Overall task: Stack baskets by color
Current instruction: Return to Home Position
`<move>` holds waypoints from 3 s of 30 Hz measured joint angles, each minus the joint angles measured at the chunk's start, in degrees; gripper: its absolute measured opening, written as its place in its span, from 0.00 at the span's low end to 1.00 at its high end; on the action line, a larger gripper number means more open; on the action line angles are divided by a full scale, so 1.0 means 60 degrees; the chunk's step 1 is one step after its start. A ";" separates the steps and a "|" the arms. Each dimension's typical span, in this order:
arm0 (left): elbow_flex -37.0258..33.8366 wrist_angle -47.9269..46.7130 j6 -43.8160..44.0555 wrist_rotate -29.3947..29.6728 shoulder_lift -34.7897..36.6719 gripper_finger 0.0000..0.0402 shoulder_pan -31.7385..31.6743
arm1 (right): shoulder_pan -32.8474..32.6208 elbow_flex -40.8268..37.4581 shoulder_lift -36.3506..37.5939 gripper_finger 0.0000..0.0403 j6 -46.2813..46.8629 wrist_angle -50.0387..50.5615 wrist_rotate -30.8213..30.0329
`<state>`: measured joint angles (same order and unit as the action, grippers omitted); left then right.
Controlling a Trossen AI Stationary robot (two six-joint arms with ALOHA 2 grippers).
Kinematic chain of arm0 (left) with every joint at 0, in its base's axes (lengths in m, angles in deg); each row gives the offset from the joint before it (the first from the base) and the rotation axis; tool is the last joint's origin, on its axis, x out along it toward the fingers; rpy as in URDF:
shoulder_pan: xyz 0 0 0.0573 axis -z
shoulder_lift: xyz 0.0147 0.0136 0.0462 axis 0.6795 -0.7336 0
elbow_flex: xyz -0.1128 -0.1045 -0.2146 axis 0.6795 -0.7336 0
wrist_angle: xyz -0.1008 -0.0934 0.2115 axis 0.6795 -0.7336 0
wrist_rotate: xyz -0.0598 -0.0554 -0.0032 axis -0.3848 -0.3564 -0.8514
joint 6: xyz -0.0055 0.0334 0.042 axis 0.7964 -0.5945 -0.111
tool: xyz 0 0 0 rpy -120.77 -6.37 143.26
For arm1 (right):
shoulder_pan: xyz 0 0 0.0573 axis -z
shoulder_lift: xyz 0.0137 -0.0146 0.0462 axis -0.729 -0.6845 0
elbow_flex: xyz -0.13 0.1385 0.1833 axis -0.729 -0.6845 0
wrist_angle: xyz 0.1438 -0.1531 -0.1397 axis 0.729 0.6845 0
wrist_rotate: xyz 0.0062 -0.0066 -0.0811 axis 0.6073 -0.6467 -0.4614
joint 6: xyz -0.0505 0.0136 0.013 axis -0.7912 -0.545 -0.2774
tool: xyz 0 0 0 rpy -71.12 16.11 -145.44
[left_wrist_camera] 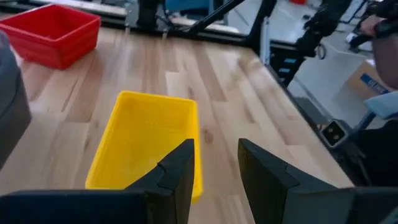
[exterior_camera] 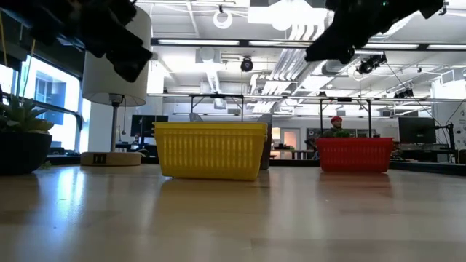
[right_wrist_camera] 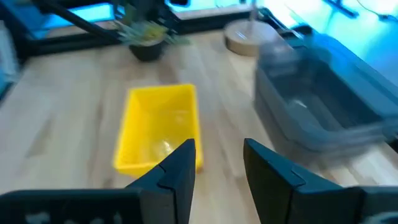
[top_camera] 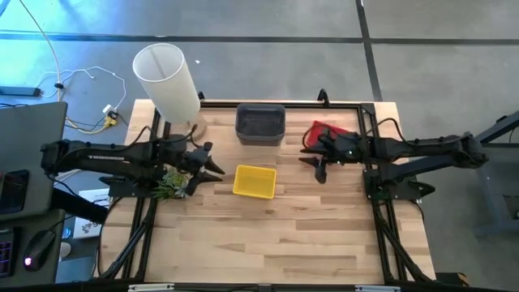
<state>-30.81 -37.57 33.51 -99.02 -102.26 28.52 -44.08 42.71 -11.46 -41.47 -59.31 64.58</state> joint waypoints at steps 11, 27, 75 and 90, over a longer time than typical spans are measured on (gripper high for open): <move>-0.1549 0.0279 0.0290 0.0091 0.2985 0.28 0.0789 | -0.1529 0.0001 0.0006 0.31 -0.1010 -0.0987 -0.0370; -0.3919 0.0391 0.0814 0.0646 0.6369 0.28 0.0981 | -0.0800 -0.0081 0.3027 0.31 -0.2041 0.0761 -0.0739; -0.3897 0.0788 -0.0498 0.0646 0.6726 0.28 0.0981 | -0.1143 -0.6079 0.9176 0.31 -0.0571 -0.1124 -0.0657; -0.3897 0.0788 -0.0498 0.0646 0.6726 0.28 0.0981 | -0.1143 -0.6079 0.9176 0.31 0.0233 -0.1113 -0.0610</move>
<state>-54.19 -32.84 30.53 -95.14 -61.91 34.40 -50.94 6.24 43.60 -40.08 -65.99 60.93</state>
